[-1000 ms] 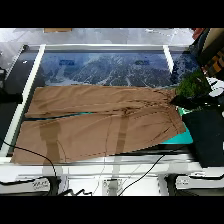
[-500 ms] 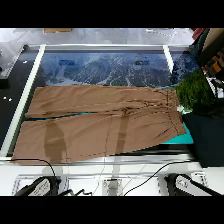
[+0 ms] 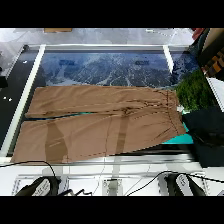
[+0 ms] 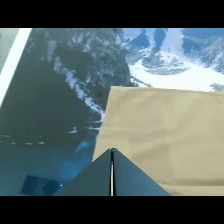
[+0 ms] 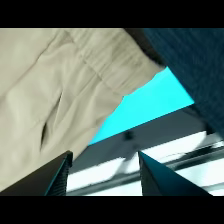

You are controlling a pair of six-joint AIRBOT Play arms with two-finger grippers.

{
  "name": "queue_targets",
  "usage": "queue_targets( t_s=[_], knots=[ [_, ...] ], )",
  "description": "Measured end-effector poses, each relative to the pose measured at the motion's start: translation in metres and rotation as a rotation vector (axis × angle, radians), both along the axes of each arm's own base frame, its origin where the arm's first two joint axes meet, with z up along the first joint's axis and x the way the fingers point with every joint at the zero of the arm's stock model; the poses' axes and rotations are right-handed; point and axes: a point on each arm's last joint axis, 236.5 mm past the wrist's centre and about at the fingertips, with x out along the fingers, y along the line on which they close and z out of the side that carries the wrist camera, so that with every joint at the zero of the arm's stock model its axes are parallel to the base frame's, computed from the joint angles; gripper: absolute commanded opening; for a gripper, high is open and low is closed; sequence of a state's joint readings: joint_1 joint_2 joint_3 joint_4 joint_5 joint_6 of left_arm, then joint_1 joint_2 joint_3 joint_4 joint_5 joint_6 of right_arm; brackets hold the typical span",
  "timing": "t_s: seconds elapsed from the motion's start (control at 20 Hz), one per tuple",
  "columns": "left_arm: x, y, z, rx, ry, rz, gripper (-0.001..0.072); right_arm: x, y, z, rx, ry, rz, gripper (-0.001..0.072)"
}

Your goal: Fold the clothes and pants, and hang the long-sleeved shirts on hangers.

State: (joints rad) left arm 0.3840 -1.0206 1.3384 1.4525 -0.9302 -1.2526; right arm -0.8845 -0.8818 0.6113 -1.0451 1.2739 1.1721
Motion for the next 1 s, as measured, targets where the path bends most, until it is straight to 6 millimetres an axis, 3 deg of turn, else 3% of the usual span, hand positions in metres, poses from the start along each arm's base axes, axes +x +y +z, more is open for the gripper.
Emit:
queue_targets(
  t_s=[0.25,0.6,0.85,1.0],
  knots=[
    [0.002,-0.003,-0.003,-0.019,0.001,-0.006,0.0013,0.005,-0.002,-0.033,0.078,-0.010,-0.175,0.0493],
    [0.003,-0.004,-0.003,-0.025,0.000,-0.008,0.0013,0.012,-0.011,-0.078,0.164,0.047,-0.290,0.0493],
    [0.003,-0.004,-0.002,-0.024,-0.004,-0.008,0.0014,0.035,-0.018,-0.082,0.171,-0.047,-0.303,0.0478],
    [0.003,-0.004,-0.002,-0.025,-0.004,-0.008,0.0013,0.047,-0.022,-0.082,0.167,-0.103,-0.297,0.0424]
  ],
)
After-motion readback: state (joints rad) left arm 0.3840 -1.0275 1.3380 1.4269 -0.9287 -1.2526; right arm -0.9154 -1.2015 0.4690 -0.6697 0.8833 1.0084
